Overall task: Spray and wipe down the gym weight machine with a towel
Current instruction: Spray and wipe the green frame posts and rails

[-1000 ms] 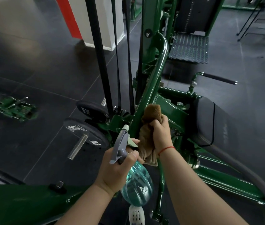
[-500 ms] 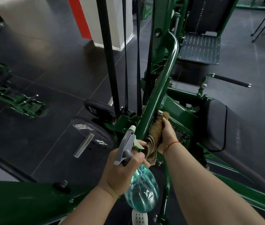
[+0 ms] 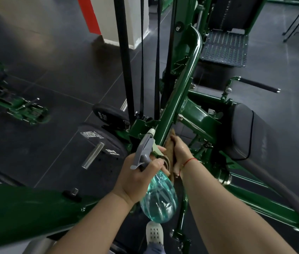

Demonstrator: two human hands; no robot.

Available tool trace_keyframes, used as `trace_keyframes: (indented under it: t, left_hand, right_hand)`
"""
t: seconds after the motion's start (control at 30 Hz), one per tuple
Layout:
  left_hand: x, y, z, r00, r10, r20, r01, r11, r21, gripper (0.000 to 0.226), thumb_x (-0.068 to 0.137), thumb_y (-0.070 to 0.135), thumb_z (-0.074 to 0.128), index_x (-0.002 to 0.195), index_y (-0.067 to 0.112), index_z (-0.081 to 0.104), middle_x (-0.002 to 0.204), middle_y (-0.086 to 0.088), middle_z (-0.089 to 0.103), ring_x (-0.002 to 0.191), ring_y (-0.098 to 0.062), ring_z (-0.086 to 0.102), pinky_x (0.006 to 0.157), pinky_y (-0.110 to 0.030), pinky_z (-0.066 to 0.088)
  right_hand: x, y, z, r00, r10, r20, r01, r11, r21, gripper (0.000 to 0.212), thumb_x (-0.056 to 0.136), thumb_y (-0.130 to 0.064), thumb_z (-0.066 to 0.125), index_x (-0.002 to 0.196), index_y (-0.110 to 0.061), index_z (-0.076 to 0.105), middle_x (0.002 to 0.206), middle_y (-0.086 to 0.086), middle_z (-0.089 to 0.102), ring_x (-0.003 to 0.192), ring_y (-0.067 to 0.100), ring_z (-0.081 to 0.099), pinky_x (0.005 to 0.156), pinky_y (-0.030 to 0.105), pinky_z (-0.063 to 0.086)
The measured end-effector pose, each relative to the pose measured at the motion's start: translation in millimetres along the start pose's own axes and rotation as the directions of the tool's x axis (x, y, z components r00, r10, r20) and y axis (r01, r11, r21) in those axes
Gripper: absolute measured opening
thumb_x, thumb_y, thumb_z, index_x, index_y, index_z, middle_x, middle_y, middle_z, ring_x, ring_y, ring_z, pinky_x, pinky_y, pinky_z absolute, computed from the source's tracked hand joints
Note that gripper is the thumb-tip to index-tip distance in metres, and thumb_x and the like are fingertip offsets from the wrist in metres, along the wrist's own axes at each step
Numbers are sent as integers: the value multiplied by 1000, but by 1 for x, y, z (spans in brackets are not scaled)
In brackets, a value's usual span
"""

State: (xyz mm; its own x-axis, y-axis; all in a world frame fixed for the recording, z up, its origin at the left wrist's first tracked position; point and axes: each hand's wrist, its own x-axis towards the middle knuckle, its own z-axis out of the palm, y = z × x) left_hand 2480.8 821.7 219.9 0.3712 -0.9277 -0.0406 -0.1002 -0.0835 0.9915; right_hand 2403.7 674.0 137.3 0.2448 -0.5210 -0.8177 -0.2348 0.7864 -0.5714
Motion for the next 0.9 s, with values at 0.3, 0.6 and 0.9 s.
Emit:
trace_keyframes:
  t: [0.3,0.6,0.9]
  left_hand:
    - [-11,2,-7,1000,-4,15,4,1000,19,41,78,43,57,62,9,74,67,-17,69,76,-35,63,88,-49,50]
    - [-95,17,-40,995,50,90,-52,999,15,28,84,20,54,84,1,75,64,-16,70,73,-38,59,82,-24,48]
    - [-228,31,-89,991,128,27,-129,991,44,32,83,28,58,72,2,72,59,-13,65,64,-40,56,63,-30,45]
  right_hand:
    - [-39,30,-2,999,-43,28,46,993,-106,44,103,-35,35,118,-1,59,76,13,61,58,18,57,47,22,48]
    - [-105,99,-8,987,-126,-100,124,992,-21,61,78,-54,59,118,-9,68,105,21,72,89,35,68,82,48,57]
    - [-203,238,62,977,-179,-112,211,861,463,55,89,-54,51,119,-11,69,97,17,75,81,33,72,65,38,57]
